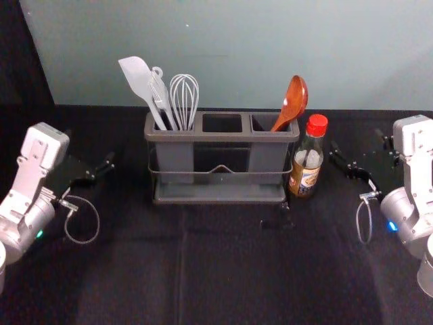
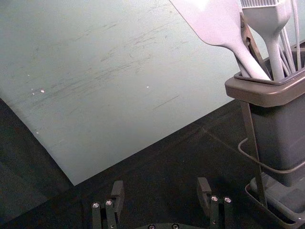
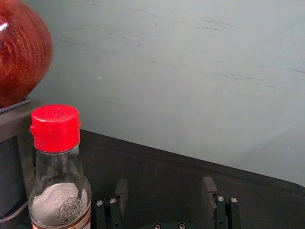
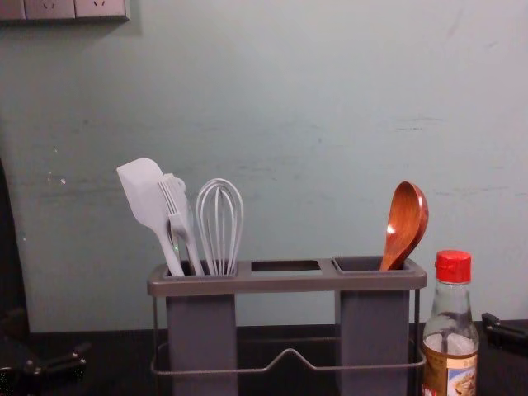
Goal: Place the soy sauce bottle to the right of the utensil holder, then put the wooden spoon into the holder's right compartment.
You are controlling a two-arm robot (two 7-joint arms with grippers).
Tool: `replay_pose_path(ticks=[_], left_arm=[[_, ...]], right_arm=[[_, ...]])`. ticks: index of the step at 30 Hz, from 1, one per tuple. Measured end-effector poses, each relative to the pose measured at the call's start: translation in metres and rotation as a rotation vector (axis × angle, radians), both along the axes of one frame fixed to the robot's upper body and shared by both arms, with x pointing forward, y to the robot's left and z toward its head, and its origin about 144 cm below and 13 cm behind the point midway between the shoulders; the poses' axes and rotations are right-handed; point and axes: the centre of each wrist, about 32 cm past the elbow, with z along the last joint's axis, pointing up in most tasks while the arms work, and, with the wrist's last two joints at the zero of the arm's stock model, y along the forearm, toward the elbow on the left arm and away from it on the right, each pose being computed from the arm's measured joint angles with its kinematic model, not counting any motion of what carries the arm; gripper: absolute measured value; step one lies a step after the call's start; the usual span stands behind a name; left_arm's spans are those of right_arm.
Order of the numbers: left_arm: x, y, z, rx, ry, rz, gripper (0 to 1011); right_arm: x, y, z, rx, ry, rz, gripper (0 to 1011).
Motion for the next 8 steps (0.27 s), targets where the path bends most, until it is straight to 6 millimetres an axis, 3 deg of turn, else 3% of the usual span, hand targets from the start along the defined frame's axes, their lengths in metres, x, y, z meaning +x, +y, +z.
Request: replay_pose_path(ticks=[8], left_arm=[[0.0000, 0.0000, 0.0000, 0.000, 0.000, 0.000, 1005]], right_arm=[[0.0000, 0.0000, 0.0000, 0.000, 0.000, 0.000, 1002]])
